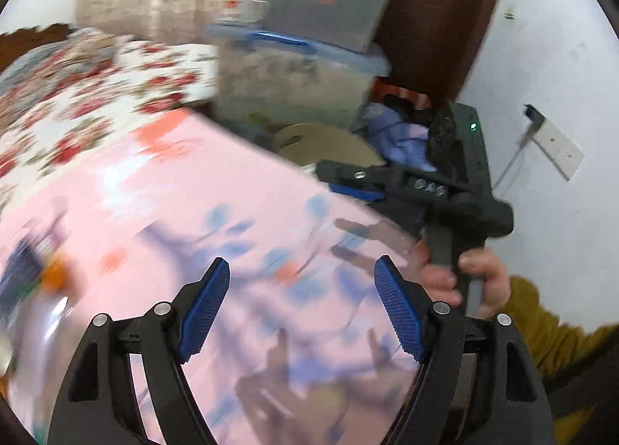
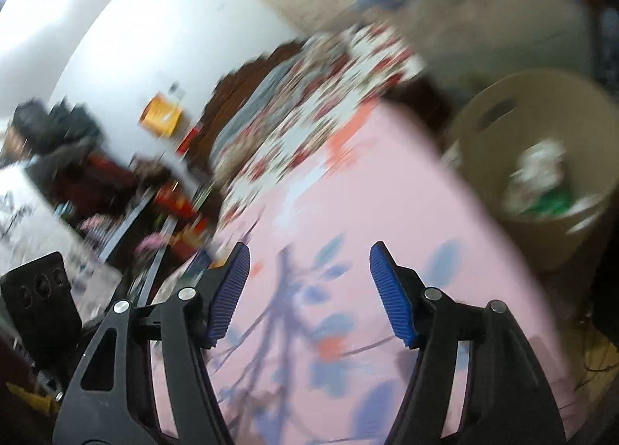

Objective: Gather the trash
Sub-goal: 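Grasp the clear plastic bottle with the left gripper while the right gripper grasps the silver wrapper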

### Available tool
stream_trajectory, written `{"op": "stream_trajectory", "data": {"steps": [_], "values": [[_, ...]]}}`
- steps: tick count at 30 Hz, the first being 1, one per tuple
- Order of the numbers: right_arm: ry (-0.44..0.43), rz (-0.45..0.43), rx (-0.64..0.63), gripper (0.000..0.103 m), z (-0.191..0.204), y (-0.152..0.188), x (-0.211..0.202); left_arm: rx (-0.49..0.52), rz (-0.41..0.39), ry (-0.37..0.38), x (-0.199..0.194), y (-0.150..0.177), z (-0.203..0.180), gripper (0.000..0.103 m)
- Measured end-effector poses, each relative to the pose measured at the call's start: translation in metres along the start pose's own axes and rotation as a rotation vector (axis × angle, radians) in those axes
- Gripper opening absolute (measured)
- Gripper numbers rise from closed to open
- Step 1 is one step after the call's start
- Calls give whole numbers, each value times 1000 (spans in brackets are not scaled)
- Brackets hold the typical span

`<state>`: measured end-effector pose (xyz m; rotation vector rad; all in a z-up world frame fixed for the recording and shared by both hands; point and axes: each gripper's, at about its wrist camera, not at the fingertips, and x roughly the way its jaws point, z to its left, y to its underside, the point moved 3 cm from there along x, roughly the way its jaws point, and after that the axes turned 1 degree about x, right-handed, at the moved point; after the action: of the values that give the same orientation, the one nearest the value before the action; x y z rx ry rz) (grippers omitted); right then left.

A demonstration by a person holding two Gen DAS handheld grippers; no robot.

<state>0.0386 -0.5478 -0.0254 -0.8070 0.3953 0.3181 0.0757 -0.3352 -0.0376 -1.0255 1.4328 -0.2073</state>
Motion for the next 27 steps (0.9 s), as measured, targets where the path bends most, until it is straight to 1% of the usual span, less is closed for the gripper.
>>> {"op": "stream_trajectory", "data": {"steps": [3, 5, 6, 7, 8, 11, 13, 14, 16, 17, 19, 21, 22, 23, 24, 26, 27], "values": [[-50, 88, -41, 65, 32, 27, 29, -96, 9, -105, -45, 41, 49, 73], [-81, 148, -70, 65, 56, 48, 49, -158, -4, -174, -72, 64, 80, 73], [-91, 177, -86, 65, 66, 58, 59, -181, -13, -241, -85, 76, 98, 73], [-99, 209, -103, 65, 77, 68, 70, -202, -10, -326, -95, 87, 116, 73], [-103, 232, -116, 65, 86, 77, 79, -221, -6, -364, -101, 94, 126, 74], [-102, 307, -186, 66, 119, 112, 104, -309, 4, -387, -111, 120, 161, 74], [-91, 350, -259, 68, 141, 134, 116, -322, 7, -396, -111, 129, 170, 74], [-86, 362, -285, 74, 150, 144, 118, -326, 9, -395, -109, 134, 174, 74], [-61, 378, -333, 80, 167, 161, 125, -330, 14, -382, -107, 142, 176, 73], [-53, 389, -356, 80, 175, 170, 127, -325, 13, -365, -106, 144, 175, 71], [-35, 402, -399, 80, 184, 181, 131, -305, 7, -349, -106, 149, 170, 65], [10, 410, -439, 79, 188, 189, 135, -303, 25, -299, -97, 152, 168, 42], [19, 419, -445, 71, 190, 194, 137, -327, 33, -247, -93, 155, 166, 41], [23, 425, -443, 51, 190, 197, 138, -338, 38, -228, -90, 155, 163, 40], [39, 428, -446, 41, 188, 198, 138, -334, 31, -221, -87, 154, 161, 39], [50, 416, -444, 30, 183, 196, 133, -317, 30, -212, -85, 156, 151, 39], [48, 416, -428, 27, 179, 195, 129, -318, 30, -194, -83, 157, 146, 39]]}}
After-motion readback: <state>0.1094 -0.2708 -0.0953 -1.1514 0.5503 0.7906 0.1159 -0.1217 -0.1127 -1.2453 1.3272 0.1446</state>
